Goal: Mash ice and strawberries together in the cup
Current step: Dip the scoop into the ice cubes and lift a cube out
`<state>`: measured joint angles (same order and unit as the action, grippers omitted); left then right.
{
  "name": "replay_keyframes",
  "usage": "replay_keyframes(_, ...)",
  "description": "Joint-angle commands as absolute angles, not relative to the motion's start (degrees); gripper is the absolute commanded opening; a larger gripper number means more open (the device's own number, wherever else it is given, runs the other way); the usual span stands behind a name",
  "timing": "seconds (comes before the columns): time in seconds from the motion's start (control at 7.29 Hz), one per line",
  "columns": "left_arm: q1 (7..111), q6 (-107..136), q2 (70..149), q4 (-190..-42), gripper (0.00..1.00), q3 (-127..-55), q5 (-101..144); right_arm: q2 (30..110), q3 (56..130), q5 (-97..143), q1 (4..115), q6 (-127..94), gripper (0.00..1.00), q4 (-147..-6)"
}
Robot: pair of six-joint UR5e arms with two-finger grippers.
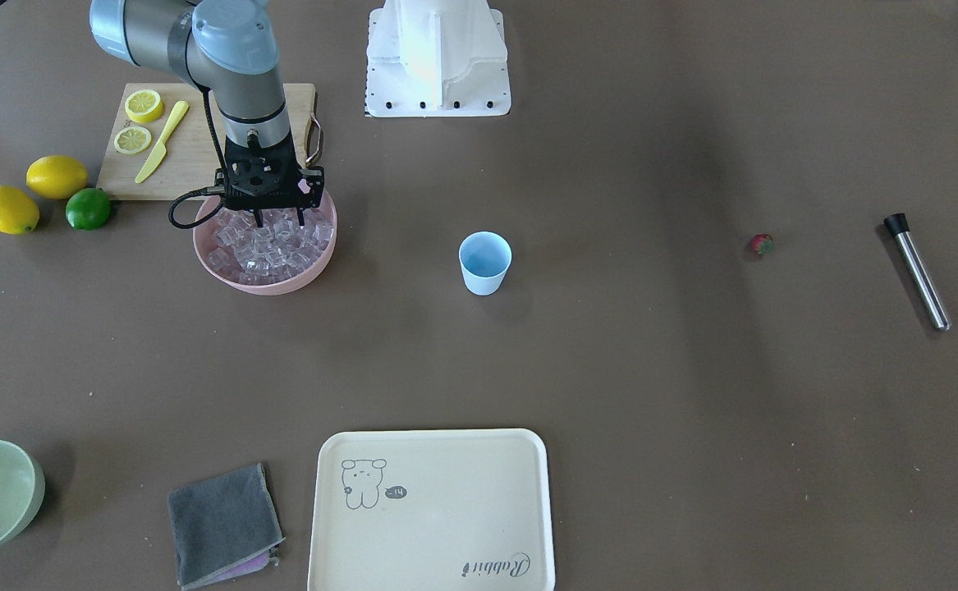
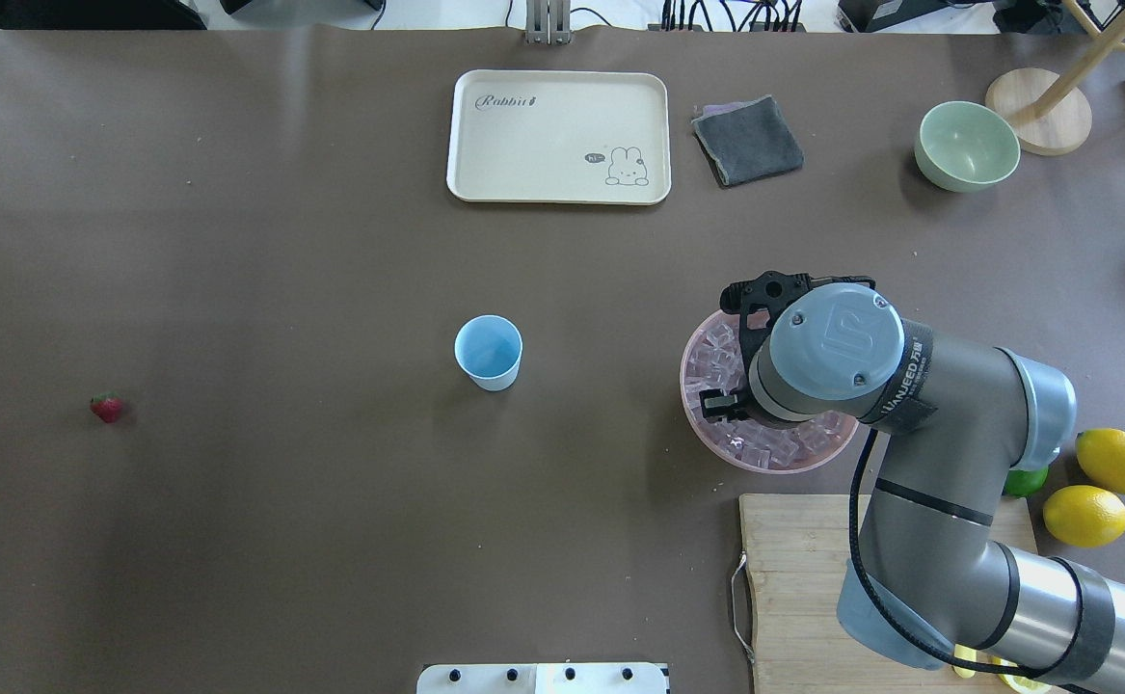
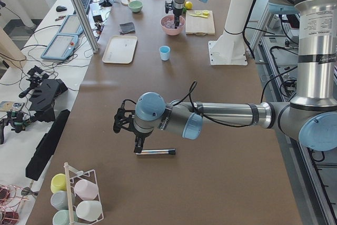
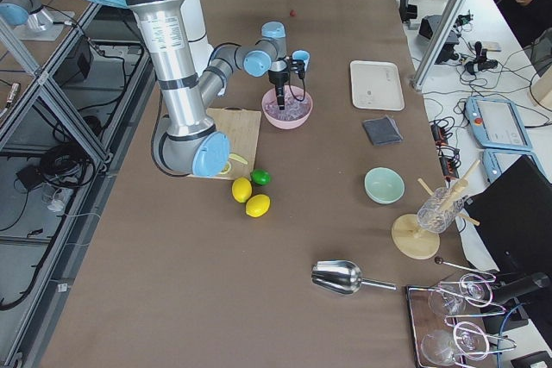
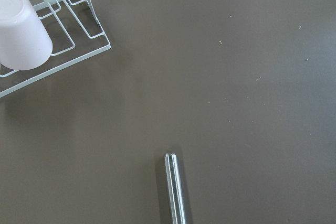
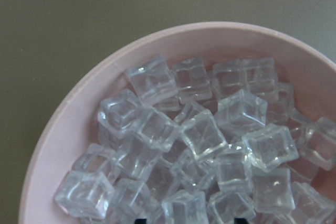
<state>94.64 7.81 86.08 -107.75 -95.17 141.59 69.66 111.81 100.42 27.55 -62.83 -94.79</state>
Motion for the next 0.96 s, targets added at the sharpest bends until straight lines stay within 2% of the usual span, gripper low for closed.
replay_keyframes(0.0, 94.7, 7.7, 86.0, -107.8, 0.99, -95.1, 141.6, 69.5, 111.5, 100.1, 27.8, -60.7, 0.29, -95.4)
replay_keyframes(0.14, 94.7, 7.7, 85.9, -107.8, 0.99, -95.1, 141.6, 69.5, 111.3, 100.0, 27.9, -57.9, 0.13, -95.7)
replay_keyframes(0.27, 94.7, 7.7, 85.7, -107.8, 0.99, -95.2, 141.7, 69.5, 111.4, 100.1, 28.4, -57.8, 0.04, -95.8)
replay_keyframes(0.41, 94.7, 7.7, 85.7, -107.8, 0.99, -95.1, 141.6, 69.3, 112.0, 100.6, 29.0, -57.7, 0.01, -95.8)
replay_keyframes(0.82, 94.7, 7.7, 85.5, -107.8, 0.99, -95.0, 141.6, 68.0, 113.9, 101.2, 31.3, -57.7, 0.0, -96.0)
